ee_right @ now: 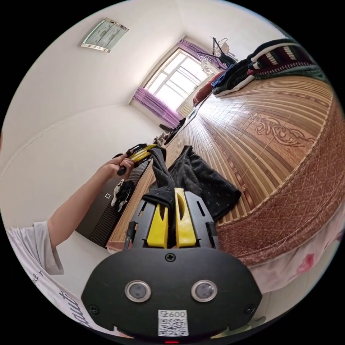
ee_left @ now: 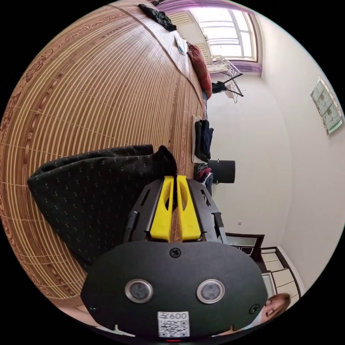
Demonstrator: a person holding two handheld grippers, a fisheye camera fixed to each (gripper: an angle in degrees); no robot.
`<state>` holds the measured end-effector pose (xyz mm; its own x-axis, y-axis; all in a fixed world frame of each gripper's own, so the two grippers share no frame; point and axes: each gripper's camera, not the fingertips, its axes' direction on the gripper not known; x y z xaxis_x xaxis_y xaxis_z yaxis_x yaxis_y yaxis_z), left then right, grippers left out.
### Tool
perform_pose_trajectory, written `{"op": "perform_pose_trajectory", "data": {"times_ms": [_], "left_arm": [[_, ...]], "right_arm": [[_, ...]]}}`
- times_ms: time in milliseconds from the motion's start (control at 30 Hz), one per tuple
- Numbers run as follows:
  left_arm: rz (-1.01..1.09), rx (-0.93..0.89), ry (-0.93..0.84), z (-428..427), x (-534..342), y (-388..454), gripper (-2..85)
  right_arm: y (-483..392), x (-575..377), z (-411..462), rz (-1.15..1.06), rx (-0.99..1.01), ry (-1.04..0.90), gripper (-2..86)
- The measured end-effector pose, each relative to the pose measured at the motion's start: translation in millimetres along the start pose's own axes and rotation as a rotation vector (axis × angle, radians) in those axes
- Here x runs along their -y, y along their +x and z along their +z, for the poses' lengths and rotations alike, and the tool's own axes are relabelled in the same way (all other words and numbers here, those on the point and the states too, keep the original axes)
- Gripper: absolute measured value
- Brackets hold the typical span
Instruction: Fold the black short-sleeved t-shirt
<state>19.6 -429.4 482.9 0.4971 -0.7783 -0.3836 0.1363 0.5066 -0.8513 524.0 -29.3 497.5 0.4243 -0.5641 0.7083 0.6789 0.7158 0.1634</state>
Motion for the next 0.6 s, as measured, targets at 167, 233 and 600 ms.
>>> {"op": "perform_pose_trajectory", "data": {"times_ms": [167, 233, 600], "left_arm": [[0.012, -0.045, -0.002, 30, 1, -8, 1.6], [-0.011, -0.064, 0.007, 45, 0, -21, 2.0], [-0.069, -0.463, 0.293, 110, -26, -89, 8.0]], "right_arm": [[-15, 16, -11, 0.046, -0.016, 0.005, -0.8], [-19, 19, -12, 0.055, -0.013, -0.001, -0.8], [-59, 43, -25, 0.093, -0.003, -0.047, -0.8]]}}
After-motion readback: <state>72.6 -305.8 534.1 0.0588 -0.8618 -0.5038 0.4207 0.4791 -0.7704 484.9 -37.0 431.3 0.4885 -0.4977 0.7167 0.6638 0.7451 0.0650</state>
